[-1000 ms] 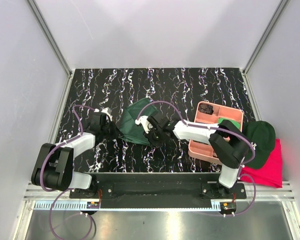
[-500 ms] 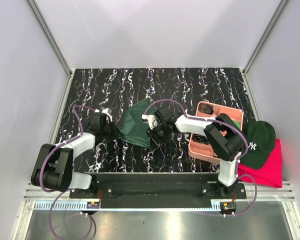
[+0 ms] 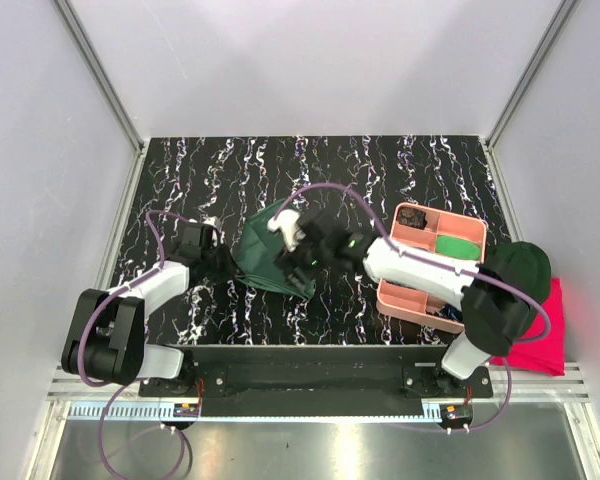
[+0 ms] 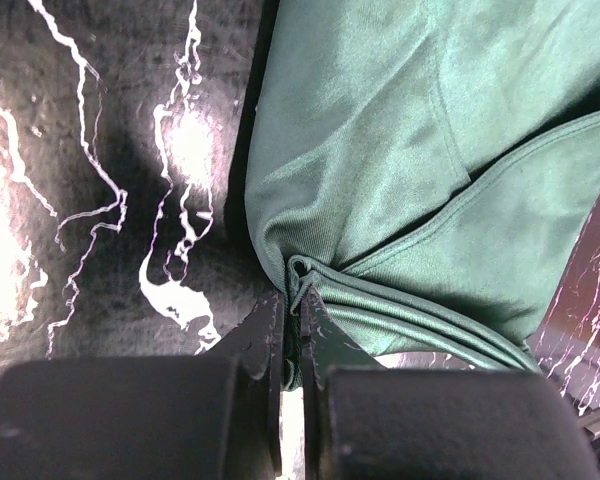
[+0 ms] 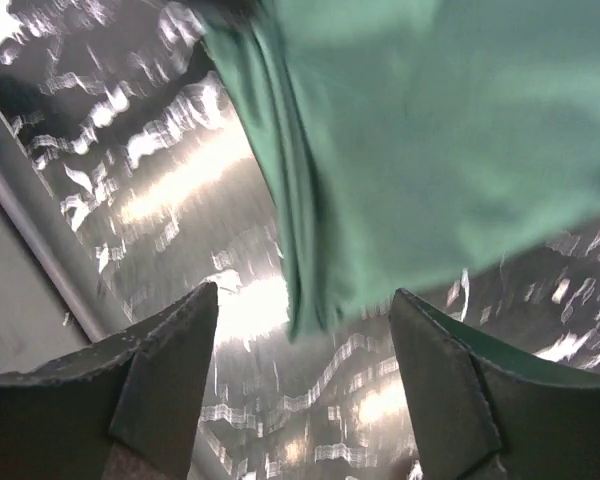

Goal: Fold the napkin, place the utensils inside, and roll it up
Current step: Roll the napkin with the utensil

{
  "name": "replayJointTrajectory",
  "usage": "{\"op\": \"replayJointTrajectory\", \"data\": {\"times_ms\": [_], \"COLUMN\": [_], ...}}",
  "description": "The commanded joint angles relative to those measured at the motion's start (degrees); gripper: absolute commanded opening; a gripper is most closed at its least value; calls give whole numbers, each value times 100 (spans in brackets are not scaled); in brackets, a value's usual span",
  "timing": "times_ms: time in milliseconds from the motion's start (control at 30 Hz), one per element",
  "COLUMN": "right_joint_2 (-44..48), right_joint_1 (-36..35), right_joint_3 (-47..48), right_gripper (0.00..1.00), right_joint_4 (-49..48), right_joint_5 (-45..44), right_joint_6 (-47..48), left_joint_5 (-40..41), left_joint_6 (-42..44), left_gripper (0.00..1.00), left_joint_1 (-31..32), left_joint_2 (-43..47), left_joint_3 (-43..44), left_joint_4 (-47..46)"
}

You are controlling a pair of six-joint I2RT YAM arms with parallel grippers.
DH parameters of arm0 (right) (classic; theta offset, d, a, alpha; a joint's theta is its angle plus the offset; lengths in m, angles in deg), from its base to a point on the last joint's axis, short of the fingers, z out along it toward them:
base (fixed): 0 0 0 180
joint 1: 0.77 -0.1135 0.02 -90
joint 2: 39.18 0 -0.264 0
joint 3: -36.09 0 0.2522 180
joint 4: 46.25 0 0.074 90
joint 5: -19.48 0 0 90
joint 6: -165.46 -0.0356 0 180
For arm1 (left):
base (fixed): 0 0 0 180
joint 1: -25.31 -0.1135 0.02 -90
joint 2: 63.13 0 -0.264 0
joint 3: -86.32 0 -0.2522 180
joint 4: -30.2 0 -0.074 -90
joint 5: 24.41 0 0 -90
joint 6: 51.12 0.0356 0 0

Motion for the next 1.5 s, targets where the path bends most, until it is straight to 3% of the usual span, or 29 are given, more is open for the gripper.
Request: {"op": "replayJointTrajectory", "data": {"times_ms": [0, 133, 367, 533, 733, 933, 1167, 1467], "right_joint_2": [252, -37, -1152, -1549, -1777, -1980, -1436, -505], "right_joint_1": [-1109, -1611, -2218, -2253, -2236, -2042, -2192, -2245], "right_joint_3": [-365, -499, -543, -648, -639, -533, -1025, -1280], "right_gripper": [78, 78, 87, 86, 84, 77, 70, 51], "right_joint_4": [-1186, -2100, -3455, -4192, -4212, -4220, -4660, -3984], "right_joint_5": [-1893, -1858, -3412, -3879, -3511, -3684, -3405, -2703], "right_joint_6": [538, 539, 1547, 1962, 2086, 2067, 2481, 1226], "left_joint_5": [40, 75, -91, -118, -180, -215, -311, -285], "left_joint_6": [28, 72, 107, 142, 151, 160, 169, 178], "left_gripper": [0, 0, 0, 0, 0, 0, 0, 0], "left_joint_1": [-33, -33, -41, -41, -41, -41, -41, -41], "left_joint_2": [-61, -149, -299, -360, -413, -422, -554, -554], "left_joint_3": [380, 556, 820, 961, 970, 970, 1049, 1049], "left_joint_4": [423, 695, 977, 1118, 1135, 1144, 1179, 1197]}}
